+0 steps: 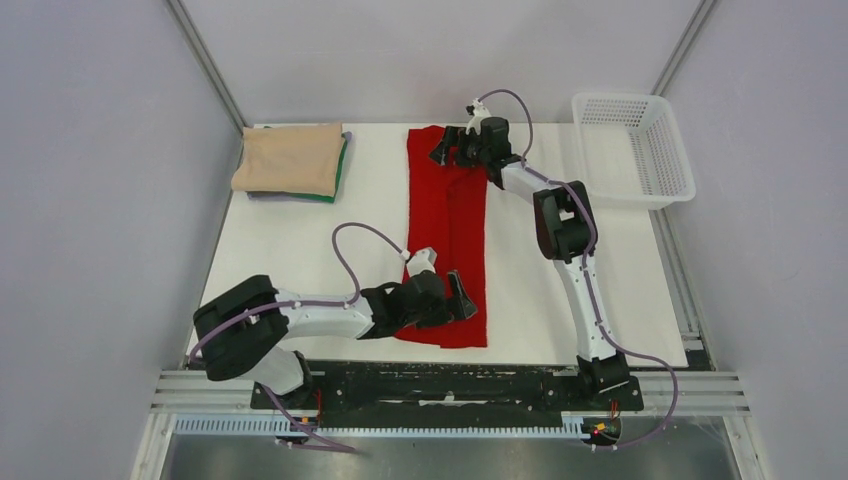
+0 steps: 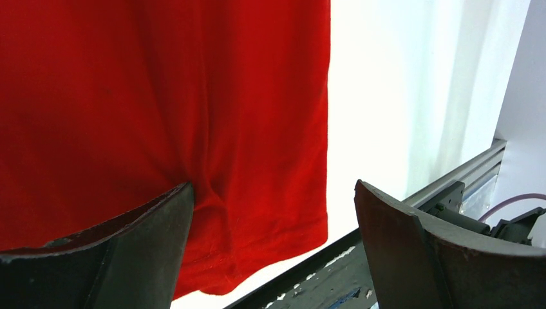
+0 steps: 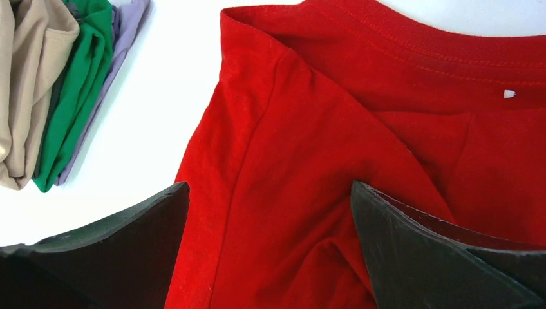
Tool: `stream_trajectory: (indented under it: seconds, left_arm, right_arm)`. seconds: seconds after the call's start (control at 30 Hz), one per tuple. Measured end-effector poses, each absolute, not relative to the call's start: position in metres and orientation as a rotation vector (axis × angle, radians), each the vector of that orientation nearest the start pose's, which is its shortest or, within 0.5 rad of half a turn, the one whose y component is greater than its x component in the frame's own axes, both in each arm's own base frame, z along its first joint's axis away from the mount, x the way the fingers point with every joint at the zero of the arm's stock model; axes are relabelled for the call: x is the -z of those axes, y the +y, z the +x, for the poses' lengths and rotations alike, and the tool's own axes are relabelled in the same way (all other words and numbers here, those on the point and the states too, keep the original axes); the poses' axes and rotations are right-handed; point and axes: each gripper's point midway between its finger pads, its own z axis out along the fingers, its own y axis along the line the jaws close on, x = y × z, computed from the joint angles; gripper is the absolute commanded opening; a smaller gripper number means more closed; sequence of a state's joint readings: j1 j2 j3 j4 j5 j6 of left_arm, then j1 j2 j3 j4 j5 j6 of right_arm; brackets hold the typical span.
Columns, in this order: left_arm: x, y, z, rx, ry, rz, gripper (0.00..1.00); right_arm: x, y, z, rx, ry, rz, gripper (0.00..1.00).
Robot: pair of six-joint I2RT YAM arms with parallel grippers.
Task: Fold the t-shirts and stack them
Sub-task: Rotate the tshirt 90 degrees, then grab the bottom of the folded rectangular tshirt with both arms
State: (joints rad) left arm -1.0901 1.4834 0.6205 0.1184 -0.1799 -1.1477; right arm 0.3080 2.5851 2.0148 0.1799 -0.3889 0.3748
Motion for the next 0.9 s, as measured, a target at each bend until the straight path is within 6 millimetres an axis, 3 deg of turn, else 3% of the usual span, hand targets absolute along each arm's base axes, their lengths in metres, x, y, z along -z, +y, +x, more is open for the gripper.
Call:
stream_trajectory:
  seconds: [0.1,0.27,0.4,0.57,0.67,0.77,0.83,0.9]
  left_arm:
    - [-0.045,-0.341,0.166,0.879,2.485,-0.153,1.00]
    - [-0.048,-0.329,0.157,0.820,2.511,-0.110,1.00]
    - [-0.065,-0.311,0.147,0.781,2.514,-0.036,1.00]
    - [-0.090,-0.274,0.141,0.710,2.484,-0.021,1.00]
    - [-0.096,-0.248,0.137,0.675,2.464,-0.037,1.00]
    - [-0.084,-0.222,0.137,0.620,2.478,-0.075,1.00]
    - [-0.069,-0.205,0.139,0.573,2.505,-0.111,1.00]
    - [-0.057,-0.191,0.141,0.537,2.530,-0.146,1.00]
  right_arm:
    - [-0.049,0.291,0.627,-0.811,2.001,-0.210,0.98]
    - [-0.056,0.287,0.625,-0.756,2.009,-0.218,0.98]
    - [-0.091,0.271,0.601,-0.716,2.015,-0.217,0.98]
    - [-0.173,0.237,0.529,-0.674,1.900,-0.212,0.98]
    - [-0.210,0.211,0.470,-0.646,1.804,-0.197,0.98]
    - [-0.210,0.191,0.421,-0.631,1.756,-0.171,0.98]
    - [-0.187,0.177,0.388,-0.622,1.784,-0.145,0.98]
    - [-0.152,0.165,0.355,-0.620,1.853,-0.116,0.98]
